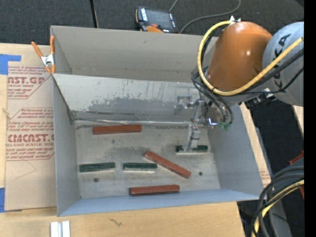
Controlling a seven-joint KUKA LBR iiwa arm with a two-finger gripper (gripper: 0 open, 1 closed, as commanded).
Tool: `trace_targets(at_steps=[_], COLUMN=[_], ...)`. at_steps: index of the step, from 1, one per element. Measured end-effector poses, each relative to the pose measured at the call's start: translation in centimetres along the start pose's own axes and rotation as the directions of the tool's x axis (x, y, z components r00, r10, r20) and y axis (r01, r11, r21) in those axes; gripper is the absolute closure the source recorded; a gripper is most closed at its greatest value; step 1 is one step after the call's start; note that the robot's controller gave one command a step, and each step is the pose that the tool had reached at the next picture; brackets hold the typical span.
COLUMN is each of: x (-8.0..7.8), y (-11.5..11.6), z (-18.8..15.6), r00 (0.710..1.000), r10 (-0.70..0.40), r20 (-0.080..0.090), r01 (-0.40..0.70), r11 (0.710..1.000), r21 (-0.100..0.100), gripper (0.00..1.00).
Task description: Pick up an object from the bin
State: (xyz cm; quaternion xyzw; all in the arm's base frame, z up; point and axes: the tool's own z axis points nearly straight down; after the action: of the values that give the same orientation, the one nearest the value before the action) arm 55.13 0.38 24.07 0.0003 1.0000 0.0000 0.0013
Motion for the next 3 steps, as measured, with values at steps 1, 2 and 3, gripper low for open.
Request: trace_targets(at_steps=[1, 2, 3], x=[2.3, 0.3, 0.2], y=[2.4, 4.8, 4.6], z=[11.5, 17.4, 17.1], r00=[0.995, 0.994, 0.994], r10=[-0.102, -0.107, -0.105], r20=[-0.01, -0.006, -0.002], r01=[0.102, 0.107, 0.105], r11=[0.995, 0.994, 0.994], r21=[-0.001, -0.003, -0.002], gripper=[0.0, 0.0, 1.0])
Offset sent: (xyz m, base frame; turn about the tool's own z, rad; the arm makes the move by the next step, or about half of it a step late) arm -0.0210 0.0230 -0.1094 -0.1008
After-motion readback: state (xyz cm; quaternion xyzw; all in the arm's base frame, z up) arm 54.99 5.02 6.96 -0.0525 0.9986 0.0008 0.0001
